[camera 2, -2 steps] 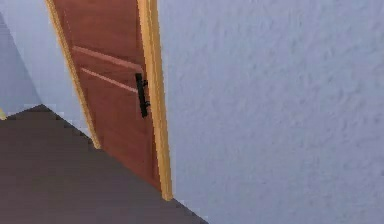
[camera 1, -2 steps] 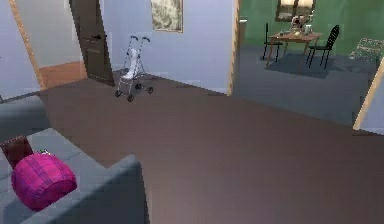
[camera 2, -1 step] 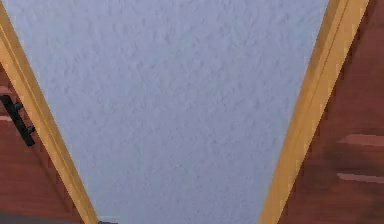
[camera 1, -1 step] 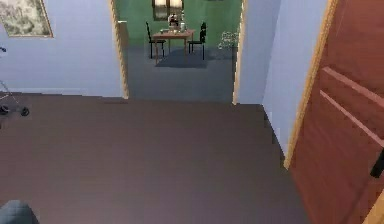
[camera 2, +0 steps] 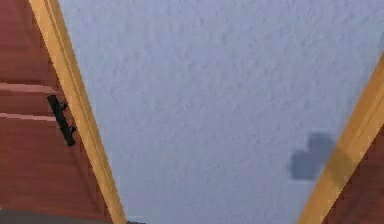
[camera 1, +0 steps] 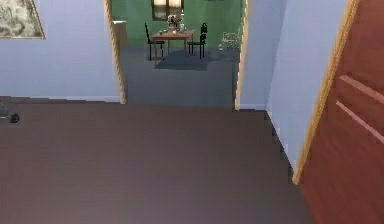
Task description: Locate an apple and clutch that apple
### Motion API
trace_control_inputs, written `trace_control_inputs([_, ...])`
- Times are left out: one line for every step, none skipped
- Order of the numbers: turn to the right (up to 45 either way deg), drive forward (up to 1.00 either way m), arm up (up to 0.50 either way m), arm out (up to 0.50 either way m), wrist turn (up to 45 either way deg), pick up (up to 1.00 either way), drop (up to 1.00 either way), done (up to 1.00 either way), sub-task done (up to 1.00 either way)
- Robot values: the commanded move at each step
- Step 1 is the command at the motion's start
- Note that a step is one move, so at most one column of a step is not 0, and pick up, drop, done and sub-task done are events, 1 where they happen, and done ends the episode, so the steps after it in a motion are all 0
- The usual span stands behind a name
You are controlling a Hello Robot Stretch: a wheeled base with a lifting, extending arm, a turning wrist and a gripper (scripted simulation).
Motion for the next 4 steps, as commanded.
trace_control_inputs([0.0,1.0,0.0,0.0,0.0,0.0,0.0,0.0,0.0])
trace_control_inputs([0.0,1.0,0.0,0.0,0.0,0.0,0.0,0.0,0.0])
trace_control_inputs([0.0,1.0,0.0,0.0,0.0,0.0,0.0,0.0,0.0])
trace_control_inputs([0.0,1.0,0.0,0.0,0.0,0.0,0.0,0.0,0.0])
